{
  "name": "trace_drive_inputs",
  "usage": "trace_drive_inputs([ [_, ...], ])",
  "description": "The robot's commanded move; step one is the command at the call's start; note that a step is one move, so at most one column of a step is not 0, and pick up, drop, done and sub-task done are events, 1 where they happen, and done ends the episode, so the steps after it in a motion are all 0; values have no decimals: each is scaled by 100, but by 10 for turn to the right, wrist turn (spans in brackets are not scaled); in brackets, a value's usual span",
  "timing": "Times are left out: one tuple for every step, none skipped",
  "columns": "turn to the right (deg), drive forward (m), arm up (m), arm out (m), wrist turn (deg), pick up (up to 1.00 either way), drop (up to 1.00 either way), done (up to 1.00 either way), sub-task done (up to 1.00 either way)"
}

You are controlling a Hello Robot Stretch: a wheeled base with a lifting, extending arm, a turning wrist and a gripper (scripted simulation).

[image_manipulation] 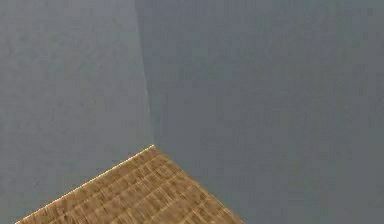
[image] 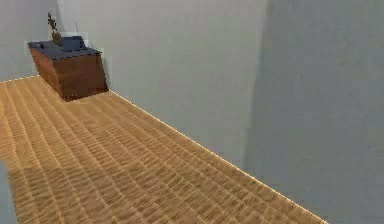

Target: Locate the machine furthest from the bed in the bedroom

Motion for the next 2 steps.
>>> trace_drive_inputs([
  [-330, 0, 0, 0, 0, 0, 0, 0, 0],
  [0, 100, 0, 0, 0, 0, 0, 0, 0],
])
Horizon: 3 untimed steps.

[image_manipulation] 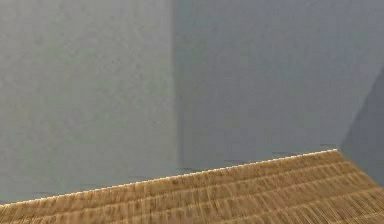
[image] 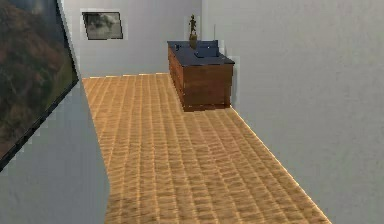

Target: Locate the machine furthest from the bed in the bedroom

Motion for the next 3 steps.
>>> trace_drive_inputs([
  [0, 100, 0, 0, 0, 0, 0, 0, 0],
  [-60, 0, 0, 0, 0, 0, 0, 0, 0],
  [0, 50, 0, 0, 0, 0, 0, 0, 0],
])
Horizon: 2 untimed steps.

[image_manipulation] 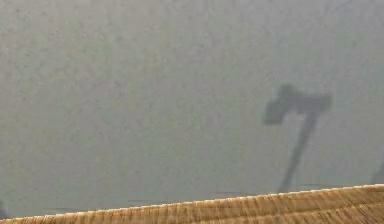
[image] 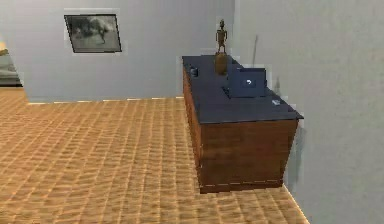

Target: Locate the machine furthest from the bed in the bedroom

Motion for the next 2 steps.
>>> trace_drive_inputs([
  [-450, 0, 0, 0, 0, 0, 0, 0, 0],
  [-60, 0, 0, 0, 0, 0, 0, 0, 0],
])
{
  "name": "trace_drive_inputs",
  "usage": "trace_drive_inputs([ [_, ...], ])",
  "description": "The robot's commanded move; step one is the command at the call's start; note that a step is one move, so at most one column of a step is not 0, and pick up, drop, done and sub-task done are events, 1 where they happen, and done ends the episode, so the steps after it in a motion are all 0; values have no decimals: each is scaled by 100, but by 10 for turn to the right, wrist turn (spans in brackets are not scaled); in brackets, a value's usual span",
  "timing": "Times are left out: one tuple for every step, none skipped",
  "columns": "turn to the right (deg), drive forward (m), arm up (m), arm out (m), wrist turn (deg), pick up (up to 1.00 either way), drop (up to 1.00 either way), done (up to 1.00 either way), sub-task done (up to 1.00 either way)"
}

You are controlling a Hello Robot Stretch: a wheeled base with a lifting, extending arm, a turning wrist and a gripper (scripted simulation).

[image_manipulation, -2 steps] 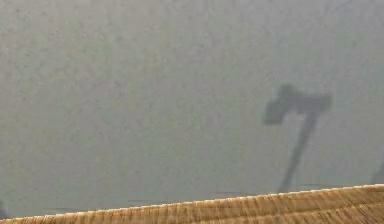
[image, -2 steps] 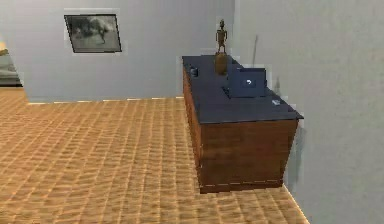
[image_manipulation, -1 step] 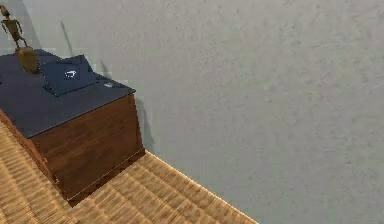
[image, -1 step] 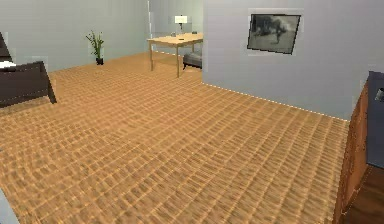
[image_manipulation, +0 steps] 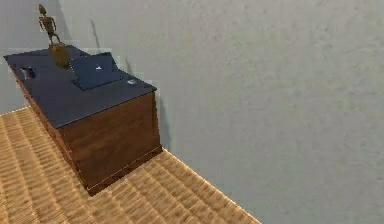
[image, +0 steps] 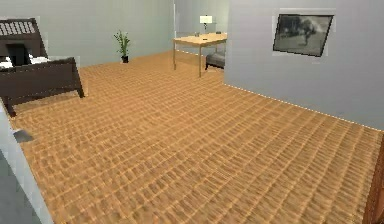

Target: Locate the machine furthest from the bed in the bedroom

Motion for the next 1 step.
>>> trace_drive_inputs([
  [0, 70, 0, 0, 0, 0, 0, 0, 0],
])
